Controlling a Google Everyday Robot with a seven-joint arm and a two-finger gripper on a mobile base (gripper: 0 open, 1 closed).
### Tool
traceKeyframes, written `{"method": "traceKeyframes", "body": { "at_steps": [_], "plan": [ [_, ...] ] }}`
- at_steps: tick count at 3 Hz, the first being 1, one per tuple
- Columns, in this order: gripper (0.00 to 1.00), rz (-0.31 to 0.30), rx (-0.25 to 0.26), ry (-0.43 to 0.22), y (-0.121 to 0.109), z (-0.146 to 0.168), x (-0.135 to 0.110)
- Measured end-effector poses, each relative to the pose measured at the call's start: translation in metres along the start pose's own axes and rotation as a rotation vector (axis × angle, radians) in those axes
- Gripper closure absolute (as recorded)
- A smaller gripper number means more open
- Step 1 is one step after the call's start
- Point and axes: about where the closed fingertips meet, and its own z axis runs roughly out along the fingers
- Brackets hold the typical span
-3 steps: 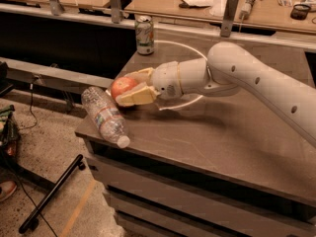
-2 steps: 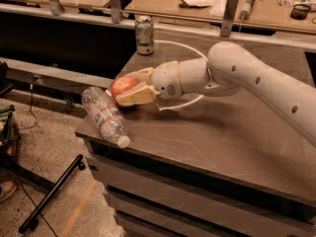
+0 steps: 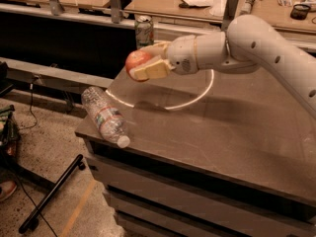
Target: Move apple near 7up can
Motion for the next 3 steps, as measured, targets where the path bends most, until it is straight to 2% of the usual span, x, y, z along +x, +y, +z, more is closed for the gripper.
{"method": "traceKeyframes", "body": {
  "at_steps": [1,2,3],
  "plan": [
    [1.0,0.0,0.079,0.014,-0.061,-0.043,0.011],
    [1.0,-0.005,0.132,0.027,-0.1,-0.083,0.022],
    [1.0,-0.006,0.176,0.029,-0.118,-0.103,0.03]
  ]
}}
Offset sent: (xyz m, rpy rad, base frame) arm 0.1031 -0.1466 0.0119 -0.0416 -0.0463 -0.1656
